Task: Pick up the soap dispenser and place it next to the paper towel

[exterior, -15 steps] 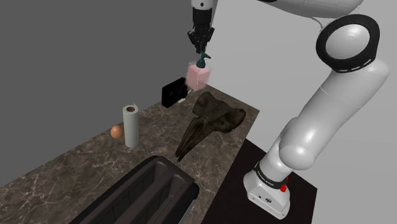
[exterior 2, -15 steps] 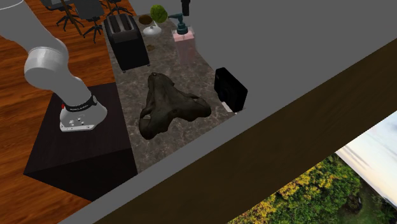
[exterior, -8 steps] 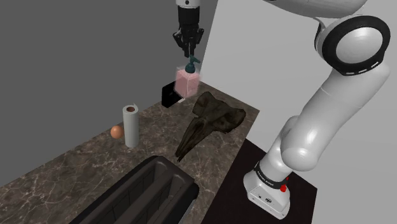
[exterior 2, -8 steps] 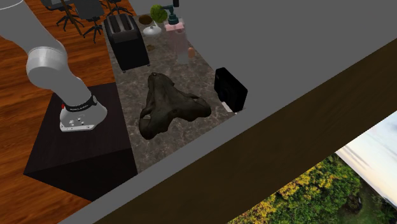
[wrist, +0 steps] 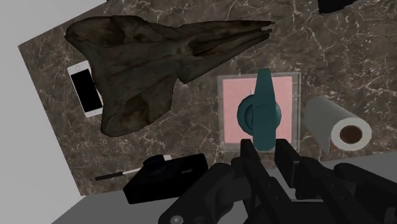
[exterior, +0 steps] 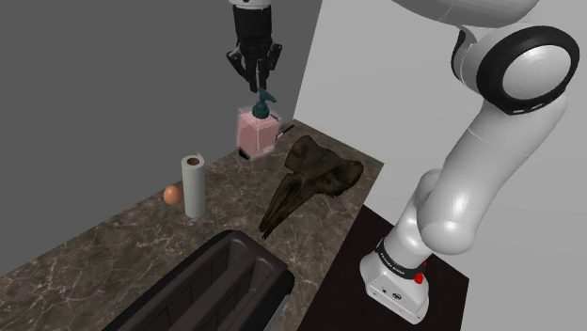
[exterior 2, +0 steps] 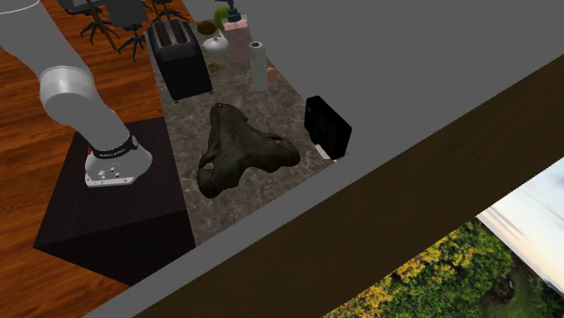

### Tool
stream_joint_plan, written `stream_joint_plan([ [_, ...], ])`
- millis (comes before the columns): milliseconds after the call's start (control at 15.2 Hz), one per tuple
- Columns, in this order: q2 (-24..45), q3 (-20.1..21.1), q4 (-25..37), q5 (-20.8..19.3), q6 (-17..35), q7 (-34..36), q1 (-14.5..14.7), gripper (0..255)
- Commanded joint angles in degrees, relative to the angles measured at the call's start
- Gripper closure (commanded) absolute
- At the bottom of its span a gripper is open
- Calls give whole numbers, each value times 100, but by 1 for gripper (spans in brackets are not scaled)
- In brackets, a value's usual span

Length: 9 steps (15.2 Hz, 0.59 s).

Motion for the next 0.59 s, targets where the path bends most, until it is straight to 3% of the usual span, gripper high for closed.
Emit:
stream_joint_plan([
  [0, 191, 131, 248, 3, -105, 272, 144, 255],
  [528, 1087, 604, 1439, -80, -592, 1342, 834, 255],
])
